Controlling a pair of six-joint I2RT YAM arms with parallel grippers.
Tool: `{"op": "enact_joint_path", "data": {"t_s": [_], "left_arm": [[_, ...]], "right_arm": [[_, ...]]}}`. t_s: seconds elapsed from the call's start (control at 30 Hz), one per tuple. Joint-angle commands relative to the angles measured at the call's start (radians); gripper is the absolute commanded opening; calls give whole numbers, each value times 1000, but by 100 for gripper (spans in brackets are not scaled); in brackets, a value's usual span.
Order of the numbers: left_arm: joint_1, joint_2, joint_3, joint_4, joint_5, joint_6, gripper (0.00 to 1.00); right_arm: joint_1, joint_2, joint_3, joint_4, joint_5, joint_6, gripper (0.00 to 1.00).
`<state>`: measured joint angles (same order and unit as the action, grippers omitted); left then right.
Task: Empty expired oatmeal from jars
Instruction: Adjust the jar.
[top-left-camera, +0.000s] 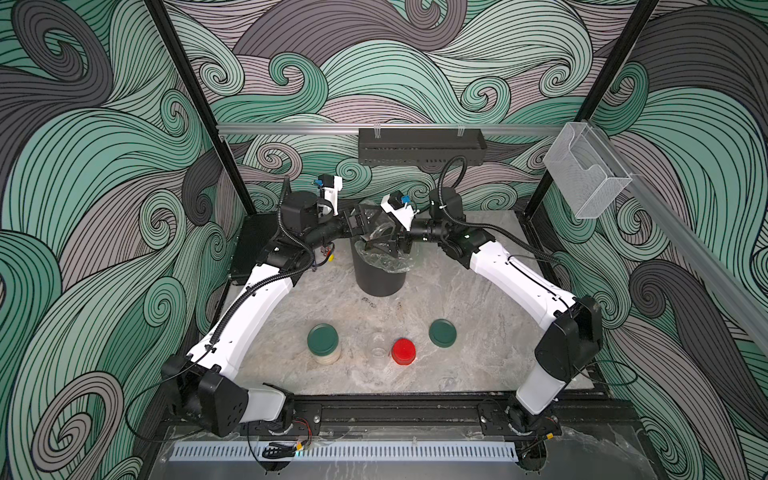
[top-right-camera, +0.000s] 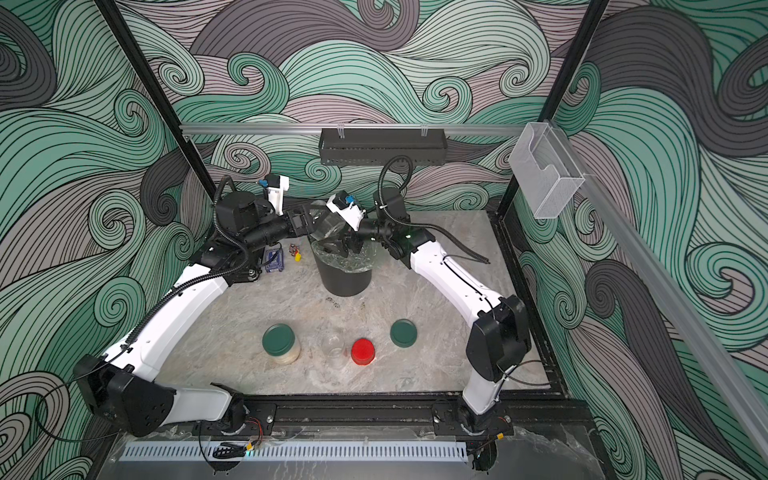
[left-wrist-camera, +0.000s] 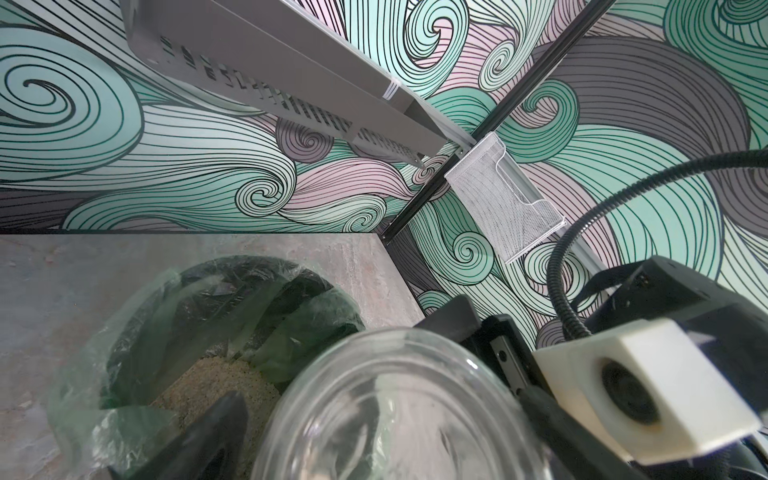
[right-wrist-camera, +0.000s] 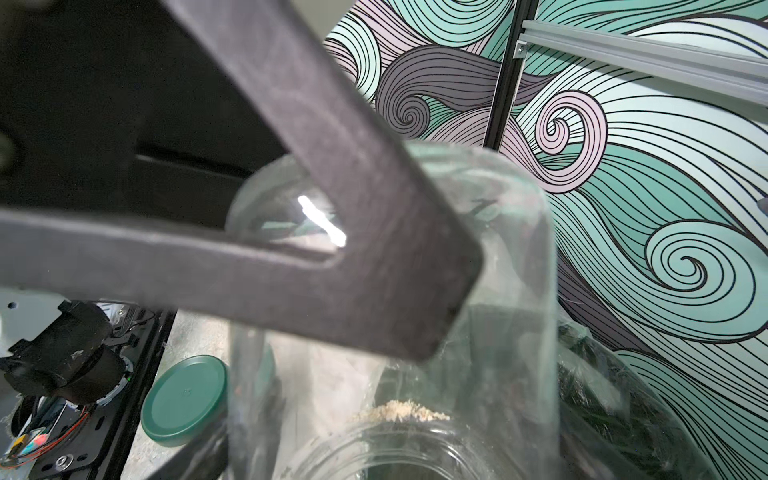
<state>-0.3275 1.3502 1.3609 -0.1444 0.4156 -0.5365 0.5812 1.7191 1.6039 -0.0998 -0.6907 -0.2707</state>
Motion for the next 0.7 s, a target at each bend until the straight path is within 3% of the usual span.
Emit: {"op": "enact_joint_path", "data": {"t_s": [0.0, 0.27, 0.67], "left_arm": [[8, -10, 18, -15, -52, -18, 99], [7, 20, -5, 59, 31, -86, 99], [7, 48, 6, 91, 66, -110, 96]], "right_arm": [[-15, -27, 26, 171, 16, 48, 0], [-13, -17, 29, 216, 18, 88, 0], [2, -6, 34, 238, 29, 94, 0]]}}
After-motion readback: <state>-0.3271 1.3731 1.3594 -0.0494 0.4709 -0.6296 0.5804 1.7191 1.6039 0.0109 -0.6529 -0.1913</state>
